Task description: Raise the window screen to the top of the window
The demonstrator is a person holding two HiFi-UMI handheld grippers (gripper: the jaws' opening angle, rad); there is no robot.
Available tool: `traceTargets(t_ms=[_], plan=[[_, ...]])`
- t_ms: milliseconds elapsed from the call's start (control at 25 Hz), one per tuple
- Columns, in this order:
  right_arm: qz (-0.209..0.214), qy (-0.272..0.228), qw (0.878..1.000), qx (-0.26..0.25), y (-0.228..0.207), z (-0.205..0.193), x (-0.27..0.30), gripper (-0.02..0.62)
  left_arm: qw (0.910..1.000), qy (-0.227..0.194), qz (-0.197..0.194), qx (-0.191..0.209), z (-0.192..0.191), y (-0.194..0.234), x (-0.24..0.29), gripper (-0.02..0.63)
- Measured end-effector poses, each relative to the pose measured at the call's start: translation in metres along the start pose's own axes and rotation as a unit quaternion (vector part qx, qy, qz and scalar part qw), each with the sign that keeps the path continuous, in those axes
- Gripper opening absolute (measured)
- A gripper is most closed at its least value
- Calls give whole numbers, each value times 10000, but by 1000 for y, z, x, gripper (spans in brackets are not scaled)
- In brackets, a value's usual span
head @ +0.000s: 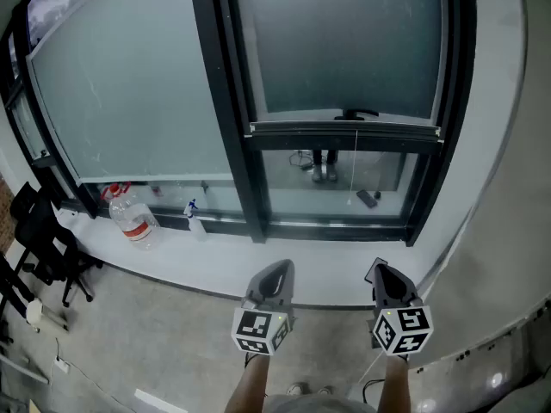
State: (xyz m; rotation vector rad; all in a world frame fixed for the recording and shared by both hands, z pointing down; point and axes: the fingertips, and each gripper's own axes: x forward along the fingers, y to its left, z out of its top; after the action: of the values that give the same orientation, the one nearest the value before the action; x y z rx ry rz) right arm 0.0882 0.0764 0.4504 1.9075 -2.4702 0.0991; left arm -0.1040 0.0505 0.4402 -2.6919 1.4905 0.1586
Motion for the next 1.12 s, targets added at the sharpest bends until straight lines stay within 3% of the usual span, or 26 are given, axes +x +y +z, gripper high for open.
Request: traceTargets(t_ms=[680,1120], plan=[[-3,-81,9999,83,-17,2,-10,5,9999,16,91,-59,-2,-8,0,2],[196,-198,9980,570,-50,4,-9,6,9989,-36,363,-286,-8,-18,3,2]])
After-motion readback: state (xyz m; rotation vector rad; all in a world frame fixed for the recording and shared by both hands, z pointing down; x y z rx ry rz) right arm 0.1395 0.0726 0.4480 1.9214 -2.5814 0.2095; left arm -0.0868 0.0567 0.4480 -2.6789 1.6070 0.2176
